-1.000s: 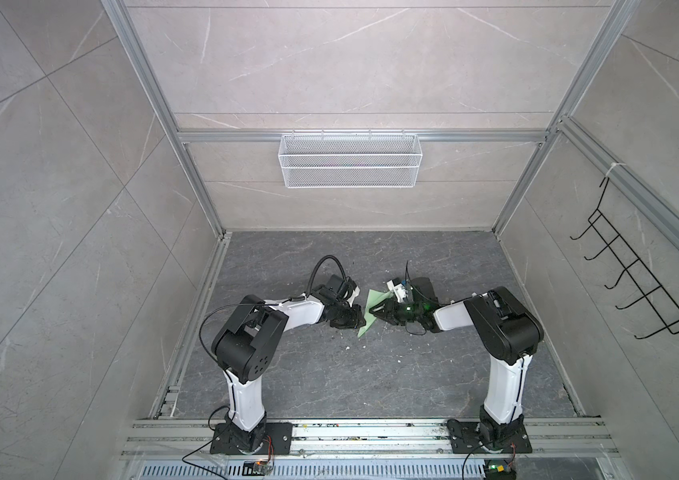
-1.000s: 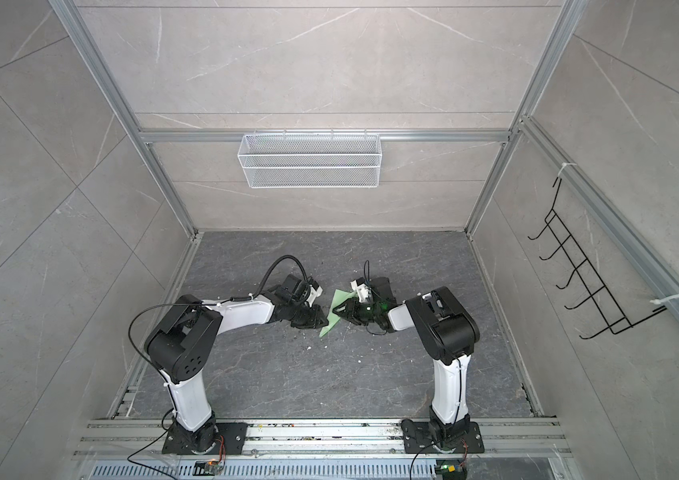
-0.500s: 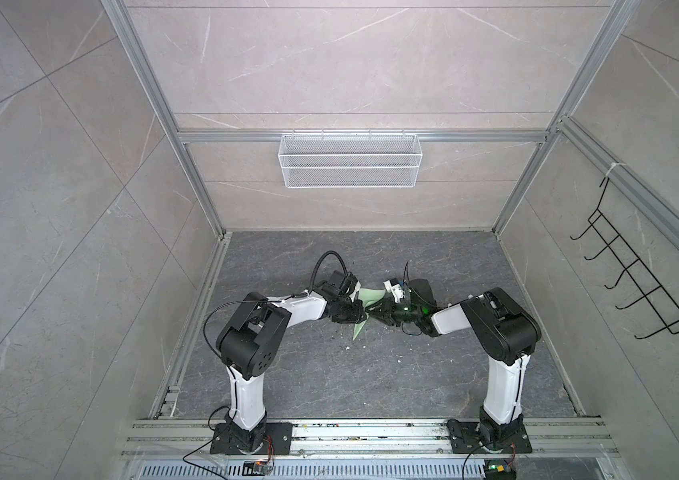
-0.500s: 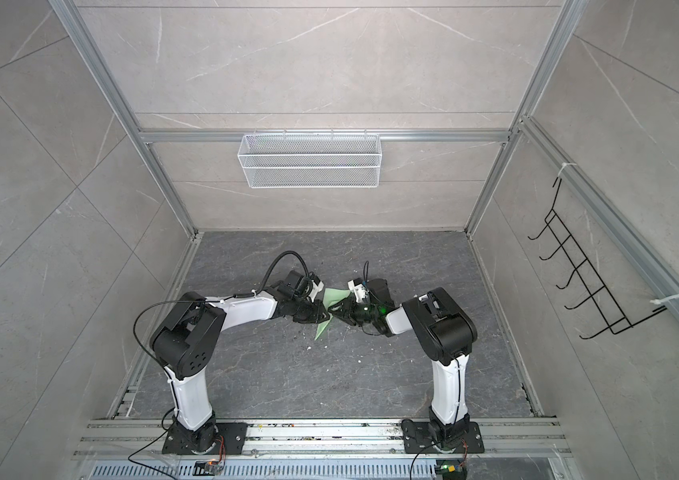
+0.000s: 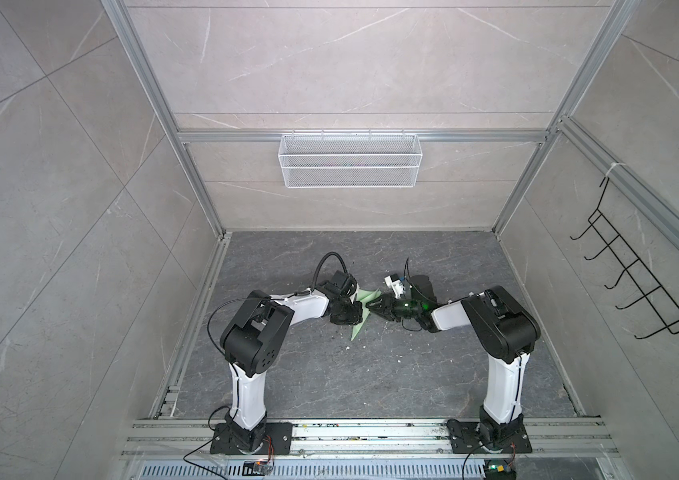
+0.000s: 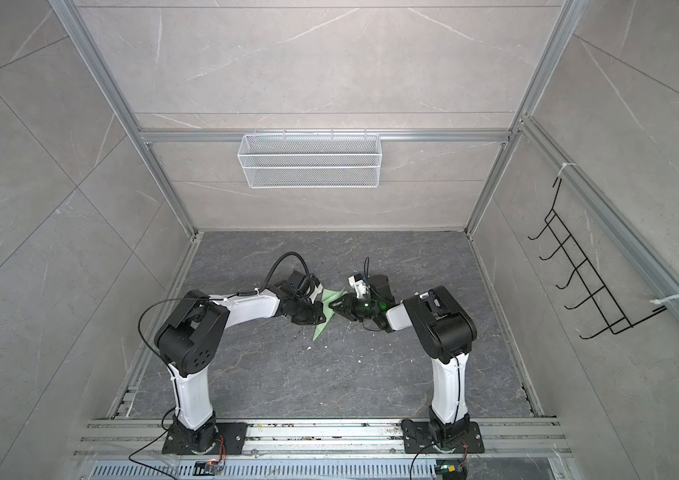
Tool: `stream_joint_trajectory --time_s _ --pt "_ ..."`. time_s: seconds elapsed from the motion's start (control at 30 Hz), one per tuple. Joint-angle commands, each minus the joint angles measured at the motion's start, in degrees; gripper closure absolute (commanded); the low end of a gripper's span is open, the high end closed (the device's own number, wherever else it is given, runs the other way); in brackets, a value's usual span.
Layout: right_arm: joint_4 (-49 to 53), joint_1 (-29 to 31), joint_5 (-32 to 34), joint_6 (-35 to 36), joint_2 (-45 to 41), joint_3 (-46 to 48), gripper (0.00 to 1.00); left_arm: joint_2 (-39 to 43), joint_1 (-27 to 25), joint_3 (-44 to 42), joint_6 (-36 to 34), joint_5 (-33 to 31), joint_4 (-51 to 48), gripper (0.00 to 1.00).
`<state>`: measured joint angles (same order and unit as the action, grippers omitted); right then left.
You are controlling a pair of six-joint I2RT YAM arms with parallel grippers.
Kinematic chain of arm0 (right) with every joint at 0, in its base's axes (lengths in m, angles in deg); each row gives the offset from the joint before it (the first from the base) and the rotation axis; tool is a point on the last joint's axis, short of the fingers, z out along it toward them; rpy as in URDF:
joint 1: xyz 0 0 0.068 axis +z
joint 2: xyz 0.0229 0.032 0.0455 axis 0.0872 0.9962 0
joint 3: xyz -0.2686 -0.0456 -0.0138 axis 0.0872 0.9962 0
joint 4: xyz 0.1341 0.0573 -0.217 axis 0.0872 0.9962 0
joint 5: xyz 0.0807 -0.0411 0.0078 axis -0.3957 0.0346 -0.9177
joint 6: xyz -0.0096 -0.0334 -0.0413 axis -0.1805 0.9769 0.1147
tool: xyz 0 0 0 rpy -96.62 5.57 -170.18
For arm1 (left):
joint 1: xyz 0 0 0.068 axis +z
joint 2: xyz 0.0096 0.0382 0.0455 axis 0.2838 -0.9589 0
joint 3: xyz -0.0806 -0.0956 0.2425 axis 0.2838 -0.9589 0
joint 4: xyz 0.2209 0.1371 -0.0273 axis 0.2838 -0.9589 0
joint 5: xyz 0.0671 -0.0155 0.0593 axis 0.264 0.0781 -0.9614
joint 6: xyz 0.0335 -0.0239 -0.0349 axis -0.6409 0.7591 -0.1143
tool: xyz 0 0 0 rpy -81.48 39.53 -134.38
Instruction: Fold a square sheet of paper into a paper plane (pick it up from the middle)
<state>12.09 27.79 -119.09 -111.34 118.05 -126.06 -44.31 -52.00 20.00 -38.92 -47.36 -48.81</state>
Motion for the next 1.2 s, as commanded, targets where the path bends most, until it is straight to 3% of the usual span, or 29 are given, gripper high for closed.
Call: stream_joint_trajectory --time_s 0.0,0.8,1.17 --pt "4.2 0.0 -1.8 4.4 2.0 -2.9 0.66 -1.9 -0.2 0.7 -1.7 -1.8 -2.9 0.87" --pt "15.8 -2.5 0.8 8.7 7.5 -9.3 0.67 -3.6 -0.1 -0.6 -1.9 -2.4 -5.1 0.9" --pt "26.1 -6.6 4.1 11.5 12.0 -17.7 0.69 -4.1 -0.1 -0.9 -2.3 -2.4 -5.6 0.91"
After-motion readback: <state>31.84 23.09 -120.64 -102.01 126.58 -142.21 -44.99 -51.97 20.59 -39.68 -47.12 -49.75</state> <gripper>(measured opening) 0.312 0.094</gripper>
